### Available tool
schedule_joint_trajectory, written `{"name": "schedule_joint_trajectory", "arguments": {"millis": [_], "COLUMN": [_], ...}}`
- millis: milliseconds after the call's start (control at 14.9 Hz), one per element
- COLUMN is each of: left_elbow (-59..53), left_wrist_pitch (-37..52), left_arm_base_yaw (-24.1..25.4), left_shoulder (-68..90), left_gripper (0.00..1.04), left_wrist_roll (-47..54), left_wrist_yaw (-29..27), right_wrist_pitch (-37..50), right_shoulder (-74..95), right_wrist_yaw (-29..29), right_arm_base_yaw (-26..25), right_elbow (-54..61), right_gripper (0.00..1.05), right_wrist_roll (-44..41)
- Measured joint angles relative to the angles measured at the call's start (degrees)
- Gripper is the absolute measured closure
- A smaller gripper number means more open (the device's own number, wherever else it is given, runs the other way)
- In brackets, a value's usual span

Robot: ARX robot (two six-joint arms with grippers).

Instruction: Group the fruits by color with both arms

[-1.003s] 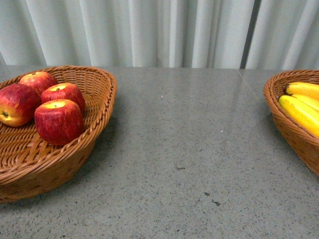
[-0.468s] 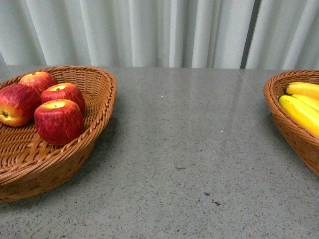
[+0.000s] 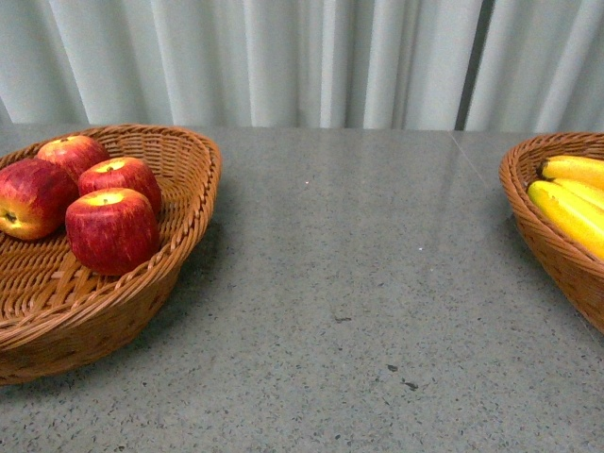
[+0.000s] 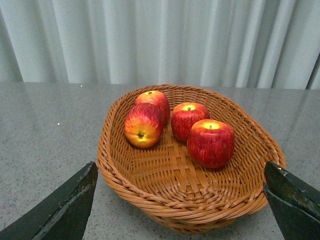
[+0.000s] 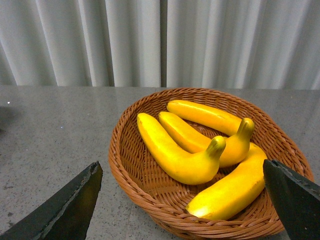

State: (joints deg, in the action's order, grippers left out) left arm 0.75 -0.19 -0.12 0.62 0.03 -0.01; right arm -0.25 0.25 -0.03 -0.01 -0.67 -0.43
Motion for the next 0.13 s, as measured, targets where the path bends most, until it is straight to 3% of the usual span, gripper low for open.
{"name": "schedule_joint_trajectory", "arguments": {"millis": [134], "left_elbow": [0.0], "left_wrist_pitch": [0.0], "left_arm_base_yaw": [0.0], "left_shoulder": [0.0], "left_gripper": [0.07], "left_wrist_roll": [0.0], "left_wrist_yaw": [0.0], "right_wrist_pitch": [0.0], "right_shoulder": [0.0], "right_wrist_yaw": [0.0], "right_arm_base_yaw": [0.0], "right_elbow": [0.0], "right_gripper": [0.07], "right_wrist_roll": [0.0]}}
